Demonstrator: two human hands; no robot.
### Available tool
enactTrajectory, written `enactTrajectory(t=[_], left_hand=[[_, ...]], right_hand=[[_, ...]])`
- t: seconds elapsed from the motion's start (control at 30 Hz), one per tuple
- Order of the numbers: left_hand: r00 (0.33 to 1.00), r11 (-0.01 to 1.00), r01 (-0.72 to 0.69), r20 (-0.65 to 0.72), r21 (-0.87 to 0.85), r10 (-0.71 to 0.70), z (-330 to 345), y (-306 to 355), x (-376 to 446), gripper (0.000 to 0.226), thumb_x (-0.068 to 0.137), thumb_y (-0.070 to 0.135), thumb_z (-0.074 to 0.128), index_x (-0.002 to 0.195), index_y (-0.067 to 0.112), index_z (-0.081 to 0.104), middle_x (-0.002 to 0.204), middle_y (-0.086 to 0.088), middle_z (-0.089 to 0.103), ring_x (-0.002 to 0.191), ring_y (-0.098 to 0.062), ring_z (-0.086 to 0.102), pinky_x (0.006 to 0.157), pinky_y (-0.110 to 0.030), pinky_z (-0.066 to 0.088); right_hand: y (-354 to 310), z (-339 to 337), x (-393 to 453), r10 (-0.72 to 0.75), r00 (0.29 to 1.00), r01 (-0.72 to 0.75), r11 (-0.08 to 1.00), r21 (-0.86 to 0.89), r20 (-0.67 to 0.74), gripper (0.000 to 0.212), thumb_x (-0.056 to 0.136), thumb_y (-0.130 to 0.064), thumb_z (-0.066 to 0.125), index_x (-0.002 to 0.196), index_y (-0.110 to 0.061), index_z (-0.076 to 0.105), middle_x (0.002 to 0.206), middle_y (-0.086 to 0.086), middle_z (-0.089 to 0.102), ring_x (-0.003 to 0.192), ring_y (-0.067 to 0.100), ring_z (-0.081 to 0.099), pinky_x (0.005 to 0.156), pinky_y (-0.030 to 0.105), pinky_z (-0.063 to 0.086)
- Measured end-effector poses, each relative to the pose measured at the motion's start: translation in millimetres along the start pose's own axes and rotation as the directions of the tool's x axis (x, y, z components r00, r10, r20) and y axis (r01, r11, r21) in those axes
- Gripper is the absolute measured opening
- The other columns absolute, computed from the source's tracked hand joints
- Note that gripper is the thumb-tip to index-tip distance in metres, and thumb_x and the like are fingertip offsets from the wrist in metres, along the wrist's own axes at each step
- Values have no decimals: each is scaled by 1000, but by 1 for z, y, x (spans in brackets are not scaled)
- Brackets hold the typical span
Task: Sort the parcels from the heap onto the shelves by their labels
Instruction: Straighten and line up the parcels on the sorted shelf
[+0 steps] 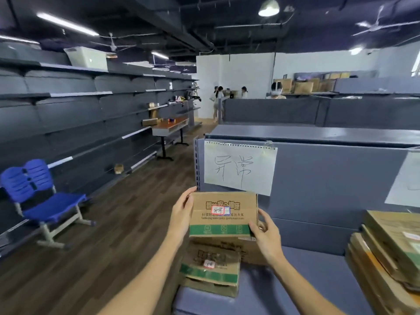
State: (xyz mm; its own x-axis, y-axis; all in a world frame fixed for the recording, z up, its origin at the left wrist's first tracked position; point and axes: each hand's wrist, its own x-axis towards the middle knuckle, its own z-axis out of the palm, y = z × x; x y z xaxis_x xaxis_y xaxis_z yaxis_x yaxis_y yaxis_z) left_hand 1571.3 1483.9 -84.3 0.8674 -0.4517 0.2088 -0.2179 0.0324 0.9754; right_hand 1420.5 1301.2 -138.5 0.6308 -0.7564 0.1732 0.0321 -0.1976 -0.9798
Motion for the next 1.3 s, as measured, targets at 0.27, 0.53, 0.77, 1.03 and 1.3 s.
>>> enactTrajectory(t=[0.27, 0.53, 0.77, 1.03, 1.3], left_hand=[[996, 997, 13, 92, -73, -6, 27, 6, 38, 32, 107, 28, 42, 135, 30, 58, 116, 6, 71, 93, -2, 71, 70, -16, 53], [990, 999, 7, 140, -51, 1, 15, -9, 47, 36, 105, 29, 47, 140, 34, 46, 120, 13, 64, 92, 2, 68, 67, -13, 53], [970, 960, 235, 26, 154, -242, -16, -114, 12, 26, 102, 29, 53, 126, 39, 57, 112, 8, 72, 99, -13, 70, 86, -44, 59], [935, 900, 323, 50, 293, -351, -27, -151, -9, 22, 105, 28, 47, 116, 39, 62, 98, 9, 73, 94, -14, 69, 81, -33, 55], [907, 890, 357, 122, 284, -403, -26, -157, 11, 28, 106, 23, 45, 122, 20, 67, 104, 1, 75, 96, -16, 70, 83, -33, 54]], right_hand=[[5, -9, 21, 22, 995, -26, 999, -37, -102, 44, 97, -15, 64, 139, -21, 52, 104, 0, 74, 100, 16, 69, 92, 33, 55], [11, 5, 14, 28, 990, -46, 991, -128, -135, 39, 94, -32, 69, 129, -37, 53, 93, 0, 75, 91, 11, 70, 89, 35, 57], [60, 39, -49, 173, 974, -203, 950, -236, -143, 43, 93, -36, 68, 134, -27, 58, 100, -8, 73, 93, 8, 67, 93, 36, 56], [84, 67, -84, 293, 926, -354, 893, -278, -239, 38, 96, -47, 59, 124, -22, 62, 99, -10, 70, 95, 11, 65, 83, 32, 54], [94, 75, -74, 405, 903, -429, 823, -374, -145, 35, 103, -52, 40, 110, -21, 55, 109, -1, 65, 100, 19, 59, 86, 35, 45]])
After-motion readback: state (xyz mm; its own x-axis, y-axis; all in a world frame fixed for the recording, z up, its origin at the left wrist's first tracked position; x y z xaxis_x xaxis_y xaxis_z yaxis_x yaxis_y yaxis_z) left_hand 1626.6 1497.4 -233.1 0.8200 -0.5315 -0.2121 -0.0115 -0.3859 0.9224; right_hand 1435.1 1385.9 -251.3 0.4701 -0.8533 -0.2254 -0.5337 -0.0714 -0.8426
